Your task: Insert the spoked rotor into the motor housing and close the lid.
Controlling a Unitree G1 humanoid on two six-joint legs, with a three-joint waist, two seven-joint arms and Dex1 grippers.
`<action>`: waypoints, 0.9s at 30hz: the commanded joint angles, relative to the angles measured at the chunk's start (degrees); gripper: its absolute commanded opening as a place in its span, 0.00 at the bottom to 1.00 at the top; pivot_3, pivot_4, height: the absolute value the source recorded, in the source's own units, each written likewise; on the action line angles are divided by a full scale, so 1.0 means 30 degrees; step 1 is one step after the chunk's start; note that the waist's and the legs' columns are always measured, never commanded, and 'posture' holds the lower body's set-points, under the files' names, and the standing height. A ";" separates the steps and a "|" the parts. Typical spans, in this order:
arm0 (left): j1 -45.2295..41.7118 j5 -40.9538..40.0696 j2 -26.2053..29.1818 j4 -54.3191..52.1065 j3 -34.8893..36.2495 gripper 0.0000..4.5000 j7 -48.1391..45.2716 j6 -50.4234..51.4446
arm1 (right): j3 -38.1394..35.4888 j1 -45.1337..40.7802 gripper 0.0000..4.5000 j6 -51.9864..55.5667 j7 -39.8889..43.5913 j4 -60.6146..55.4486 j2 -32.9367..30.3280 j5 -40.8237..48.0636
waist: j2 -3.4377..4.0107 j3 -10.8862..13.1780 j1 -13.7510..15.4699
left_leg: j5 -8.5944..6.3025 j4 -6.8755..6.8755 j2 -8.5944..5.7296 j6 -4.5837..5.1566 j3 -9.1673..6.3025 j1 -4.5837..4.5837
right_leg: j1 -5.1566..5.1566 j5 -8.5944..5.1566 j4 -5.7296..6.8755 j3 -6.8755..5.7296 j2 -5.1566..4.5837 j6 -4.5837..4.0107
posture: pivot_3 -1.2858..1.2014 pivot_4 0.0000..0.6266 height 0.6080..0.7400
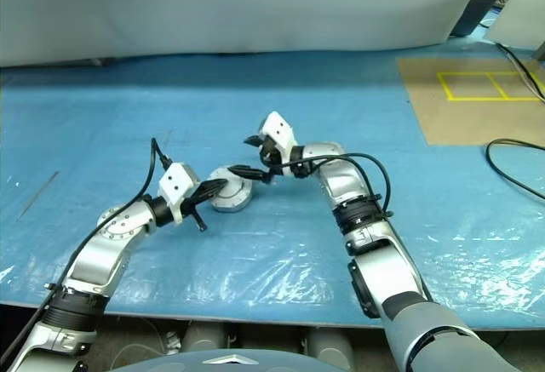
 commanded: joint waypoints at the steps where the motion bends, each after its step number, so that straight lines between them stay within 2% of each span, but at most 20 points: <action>1: 0.0819 0.0465 0.0255 0.0934 -0.0833 0.00 -0.0412 0.0829 | -0.0562 0.0288 0.99 0.2685 -0.0081 -0.1076 0.0230 0.1424 | 0.0001 0.0000 0.0006 | 0.0000 -0.0004 -0.0001 -0.0001 0.0000 0.0001 | 0.0002 0.0000 -0.0003 0.0000 0.0000 0.0000 | 0.52 0.24 1.00; 7: 0.0862 0.0449 0.0302 0.0886 -0.0790 0.00 -0.0457 0.0912 | -0.1536 -0.0110 0.99 0.8171 -0.0727 -0.1549 0.0350 0.3372 | 0.0002 0.0000 0.0026 | 0.0004 -0.0020 -0.0001 -0.0007 -0.0001 0.0013 | 0.0006 0.0000 -0.0007 -0.0003 0.0002 0.0001 | 0.52 0.24 1.00; 18: 0.0865 0.0371 0.0188 0.0888 -0.0819 0.00 -0.0400 0.0998 | -0.0943 -0.0459 0.99 0.9924 -0.1565 -0.0498 -0.0386 0.2841 | 0.0002 0.0000 0.0040 | 0.0006 -0.0035 -0.0006 -0.0013 0.0001 0.0021 | 0.0010 0.0000 -0.0012 -0.0003 -0.0001 0.0003 | 0.52 0.24 1.00; 27: 0.0803 0.0473 0.0238 0.0948 -0.1002 0.00 -0.0512 0.0980 | -0.0676 0.0184 0.99 1.2105 -0.1880 -0.0713 0.0163 0.3328 | 0.0003 0.0000 0.0062 | 0.0006 -0.0038 -0.0007 -0.0014 0.0001 0.0027 | 0.0013 0.0000 -0.0012 -0.0003 -0.0001 0.0003 | 0.52 0.24 1.00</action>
